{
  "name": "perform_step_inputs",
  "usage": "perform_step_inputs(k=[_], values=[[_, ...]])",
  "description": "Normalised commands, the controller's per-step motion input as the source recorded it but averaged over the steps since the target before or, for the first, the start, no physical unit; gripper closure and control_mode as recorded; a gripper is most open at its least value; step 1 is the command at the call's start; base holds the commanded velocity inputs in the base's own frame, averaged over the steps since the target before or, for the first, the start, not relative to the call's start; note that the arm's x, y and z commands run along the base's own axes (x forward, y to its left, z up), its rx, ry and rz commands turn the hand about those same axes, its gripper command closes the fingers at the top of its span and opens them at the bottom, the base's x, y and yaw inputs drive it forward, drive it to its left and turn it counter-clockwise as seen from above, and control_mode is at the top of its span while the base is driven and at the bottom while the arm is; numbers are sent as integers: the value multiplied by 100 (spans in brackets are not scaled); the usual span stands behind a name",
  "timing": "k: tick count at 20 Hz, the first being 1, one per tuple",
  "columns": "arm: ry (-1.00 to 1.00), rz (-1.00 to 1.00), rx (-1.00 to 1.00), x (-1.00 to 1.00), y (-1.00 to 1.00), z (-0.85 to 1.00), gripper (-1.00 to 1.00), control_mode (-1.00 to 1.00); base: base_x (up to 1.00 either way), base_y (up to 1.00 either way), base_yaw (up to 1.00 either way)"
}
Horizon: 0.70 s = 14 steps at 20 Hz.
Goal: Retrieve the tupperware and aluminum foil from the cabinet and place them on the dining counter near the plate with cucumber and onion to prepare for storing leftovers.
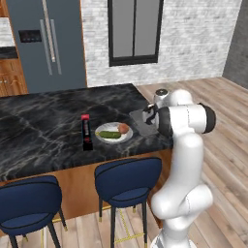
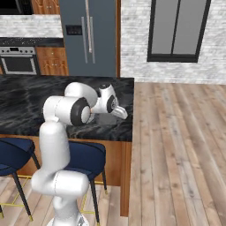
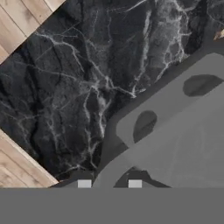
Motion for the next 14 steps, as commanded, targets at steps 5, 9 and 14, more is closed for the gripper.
perform_step_inputs(k=[5,9,14], values=[[-5,-3,-1,-30,19,61,-100,-100,0,0,0],[-8,0,0,-57,1,100,-100,-100,0,0,0],[-13,0,-3,-87,37,100,-100,-100,0,0,0]])
